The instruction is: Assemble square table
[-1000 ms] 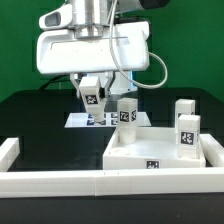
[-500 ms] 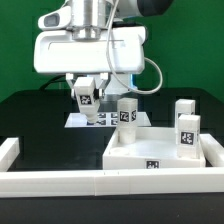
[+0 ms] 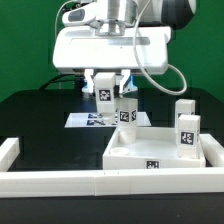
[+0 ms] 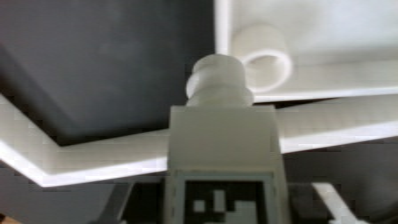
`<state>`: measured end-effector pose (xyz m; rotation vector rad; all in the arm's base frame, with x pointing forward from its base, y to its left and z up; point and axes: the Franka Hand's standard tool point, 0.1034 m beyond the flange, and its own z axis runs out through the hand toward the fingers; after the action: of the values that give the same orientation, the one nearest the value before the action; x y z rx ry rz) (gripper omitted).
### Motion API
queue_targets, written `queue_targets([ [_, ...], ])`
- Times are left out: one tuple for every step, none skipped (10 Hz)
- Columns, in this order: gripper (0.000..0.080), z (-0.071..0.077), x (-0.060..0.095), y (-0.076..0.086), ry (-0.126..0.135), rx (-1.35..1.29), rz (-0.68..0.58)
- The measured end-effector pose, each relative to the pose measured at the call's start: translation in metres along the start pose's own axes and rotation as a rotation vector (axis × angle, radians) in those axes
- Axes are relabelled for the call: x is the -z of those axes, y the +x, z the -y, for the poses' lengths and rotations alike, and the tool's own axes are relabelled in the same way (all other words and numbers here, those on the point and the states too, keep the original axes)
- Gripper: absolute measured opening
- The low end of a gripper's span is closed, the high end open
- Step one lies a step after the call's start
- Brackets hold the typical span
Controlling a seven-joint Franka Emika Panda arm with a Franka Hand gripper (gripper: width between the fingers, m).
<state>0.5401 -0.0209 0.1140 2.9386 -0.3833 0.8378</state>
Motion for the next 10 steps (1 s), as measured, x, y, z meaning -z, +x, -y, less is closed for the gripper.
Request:
queue_targets([
  [0.0288, 0.004, 0.001, 0.002, 0.006, -0.005, -0.003],
  [0.0288, 0.002, 0.000, 0.001, 0.004, -0.006, -0.002],
  [0.0288, 0.002, 0.000, 0.001, 0.003, -0.006, -0.001],
  [0.0288, 0.002, 0.000, 0.001, 0.003, -0.006, -0.001],
  [0.0288, 0.002, -0.001, 0.000, 0.002, -0.005, 0.001],
  [0.0288, 0.004, -0.006, -0.001, -0.001, 0.006, -0.002],
  [0.0288, 0.007, -0.016, -0.001, 0.000, 0.038, 0.002],
  [0.0289, 0.009, -0.026, 0.002, -0.002, 0.044, 0.002],
  [0.0289, 0.009, -0.034, 0.004, -0.003, 0.060, 0.003],
  [0.0289, 0.008, -0.038, 0.003, -0.004, 0.064, 0.007],
])
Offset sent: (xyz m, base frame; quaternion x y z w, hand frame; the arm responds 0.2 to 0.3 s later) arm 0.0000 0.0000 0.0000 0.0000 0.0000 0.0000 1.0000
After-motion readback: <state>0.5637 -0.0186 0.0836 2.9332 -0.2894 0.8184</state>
